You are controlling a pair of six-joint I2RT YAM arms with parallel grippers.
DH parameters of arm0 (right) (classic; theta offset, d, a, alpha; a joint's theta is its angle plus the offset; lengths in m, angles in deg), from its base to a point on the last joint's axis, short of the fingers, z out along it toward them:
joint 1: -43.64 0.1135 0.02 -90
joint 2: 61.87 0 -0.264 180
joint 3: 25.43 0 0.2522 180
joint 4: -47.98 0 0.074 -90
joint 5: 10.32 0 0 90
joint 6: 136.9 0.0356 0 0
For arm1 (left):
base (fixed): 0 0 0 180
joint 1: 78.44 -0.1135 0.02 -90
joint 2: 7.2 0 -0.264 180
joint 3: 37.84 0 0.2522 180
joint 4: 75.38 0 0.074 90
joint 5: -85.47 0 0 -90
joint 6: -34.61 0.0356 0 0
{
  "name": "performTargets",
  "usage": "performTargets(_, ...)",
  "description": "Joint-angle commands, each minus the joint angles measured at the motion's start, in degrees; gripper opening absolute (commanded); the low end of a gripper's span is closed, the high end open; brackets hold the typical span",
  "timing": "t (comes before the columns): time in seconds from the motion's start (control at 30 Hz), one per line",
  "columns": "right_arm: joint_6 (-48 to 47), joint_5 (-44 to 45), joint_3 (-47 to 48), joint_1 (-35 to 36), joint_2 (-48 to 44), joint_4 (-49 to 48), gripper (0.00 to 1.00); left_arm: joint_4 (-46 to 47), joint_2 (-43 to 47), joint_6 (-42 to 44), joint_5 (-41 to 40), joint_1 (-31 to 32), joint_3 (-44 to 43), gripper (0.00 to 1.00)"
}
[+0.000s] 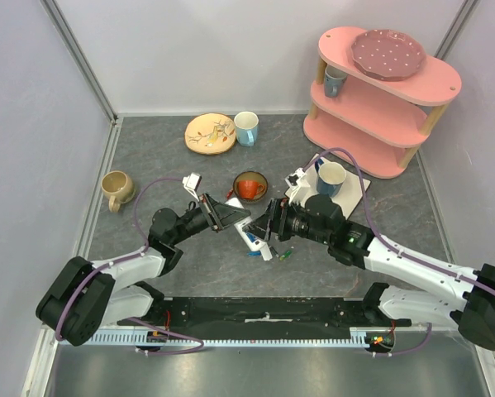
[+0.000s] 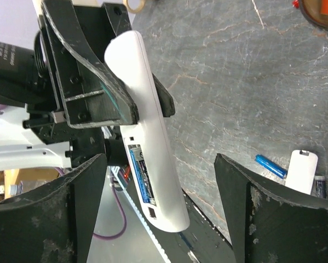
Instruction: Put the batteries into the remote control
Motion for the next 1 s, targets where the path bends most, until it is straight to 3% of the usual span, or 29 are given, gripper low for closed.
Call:
performTargets(0.0, -4.27, -4.72, 2.53, -0.90, 0.46, 1.29, 0.86, 5.09, -0.21, -1.52, 2.00, -0.14, -2.16, 0.02)
performTargets(0.47, -4.80, -11.23, -0.37, -3.97, -1.29, -4.60, 0.74, 13.17, -4.61, -5.47, 7.54, -0.14, -2.86, 0.02)
performTargets(0.73, -4.80, -13.69, -1.34, -4.33, -0.06, -6.35, 0.58, 14.76, -5.40, -6.09, 8.16, -0.14, -3.03, 0.02)
performTargets(0.97, -4.71, -15.27, -1.51, -4.50, 1.43, -7.06, 0.55, 15.02, -5.40, -6.26, 8.69, -0.14, -3.39, 0.02)
